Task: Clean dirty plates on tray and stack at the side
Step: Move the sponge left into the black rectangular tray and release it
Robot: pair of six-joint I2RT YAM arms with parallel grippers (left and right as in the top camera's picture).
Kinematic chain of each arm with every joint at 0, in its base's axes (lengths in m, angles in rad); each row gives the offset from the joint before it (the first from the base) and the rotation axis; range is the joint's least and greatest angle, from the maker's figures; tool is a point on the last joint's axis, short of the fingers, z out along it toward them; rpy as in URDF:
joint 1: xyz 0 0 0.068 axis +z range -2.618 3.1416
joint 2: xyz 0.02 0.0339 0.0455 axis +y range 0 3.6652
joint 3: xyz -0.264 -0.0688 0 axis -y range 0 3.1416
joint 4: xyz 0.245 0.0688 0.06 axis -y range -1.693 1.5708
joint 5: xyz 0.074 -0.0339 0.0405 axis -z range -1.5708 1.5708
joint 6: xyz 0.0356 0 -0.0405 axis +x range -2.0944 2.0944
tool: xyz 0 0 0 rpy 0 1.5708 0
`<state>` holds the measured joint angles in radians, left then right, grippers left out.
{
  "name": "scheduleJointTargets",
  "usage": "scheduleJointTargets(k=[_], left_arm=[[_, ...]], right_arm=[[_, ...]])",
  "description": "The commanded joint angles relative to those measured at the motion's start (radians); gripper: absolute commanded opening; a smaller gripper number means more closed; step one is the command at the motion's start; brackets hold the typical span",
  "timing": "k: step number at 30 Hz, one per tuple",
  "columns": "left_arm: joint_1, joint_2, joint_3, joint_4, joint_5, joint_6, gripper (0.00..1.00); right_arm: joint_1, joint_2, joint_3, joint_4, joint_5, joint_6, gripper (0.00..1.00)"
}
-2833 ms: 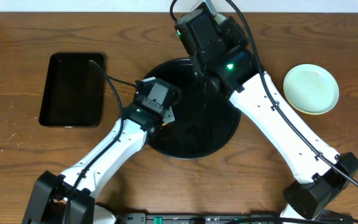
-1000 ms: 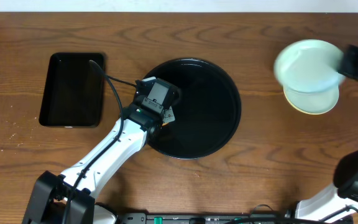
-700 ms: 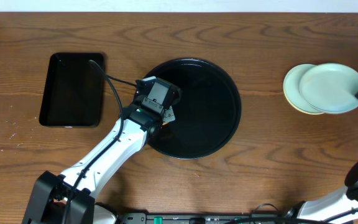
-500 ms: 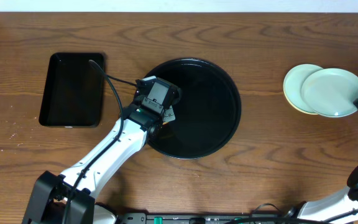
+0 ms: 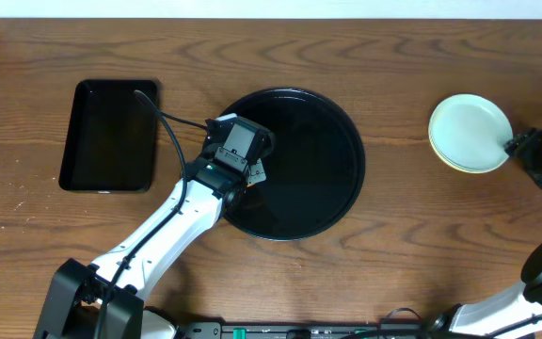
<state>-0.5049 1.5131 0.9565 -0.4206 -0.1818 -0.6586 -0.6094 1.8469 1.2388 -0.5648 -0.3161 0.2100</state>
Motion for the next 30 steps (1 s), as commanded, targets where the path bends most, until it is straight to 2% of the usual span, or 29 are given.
scheduleJointTargets(k=[1,5,9,11,13,17,23,26,30], left_arm=[[0.003,0.0,0.003,0.0,-0.001,-0.013,0.08],[0.004,0.0,0.003,0.0,-0.002,0.002,0.08],[0.016,-0.008,0.004,0.005,-0.079,0.102,0.07],[0.063,-0.032,0.008,0.01,-0.151,0.156,0.08],[0.119,-0.055,0.009,0.017,-0.168,0.181,0.08],[0.298,-0.077,0.009,0.071,-0.168,0.221,0.08],[0.558,-0.029,0.009,0.21,-0.167,0.221,0.08],[0.633,0.021,0.009,0.277,-0.166,0.221,0.08],[0.696,0.096,0.009,0.341,-0.138,0.221,0.08]], right_arm=[[0.035,0.005,0.028,-0.018,-0.159,-0.08,0.72],[0.085,0.005,0.109,-0.127,-0.159,-0.116,0.73],[0.156,0.004,0.229,-0.289,-0.16,-0.16,0.73],[0.233,0.004,0.303,-0.384,-0.16,-0.214,0.73],[0.291,0.004,0.326,-0.409,-0.16,-0.218,0.74],[0.43,0.005,0.323,-0.396,-0.167,-0.203,0.75],[0.644,0.005,0.304,-0.328,-0.155,-0.203,0.91],[0.746,0.005,0.304,-0.299,-0.126,-0.162,0.97],[0.87,0.005,0.304,-0.266,-0.051,-0.104,0.99]])
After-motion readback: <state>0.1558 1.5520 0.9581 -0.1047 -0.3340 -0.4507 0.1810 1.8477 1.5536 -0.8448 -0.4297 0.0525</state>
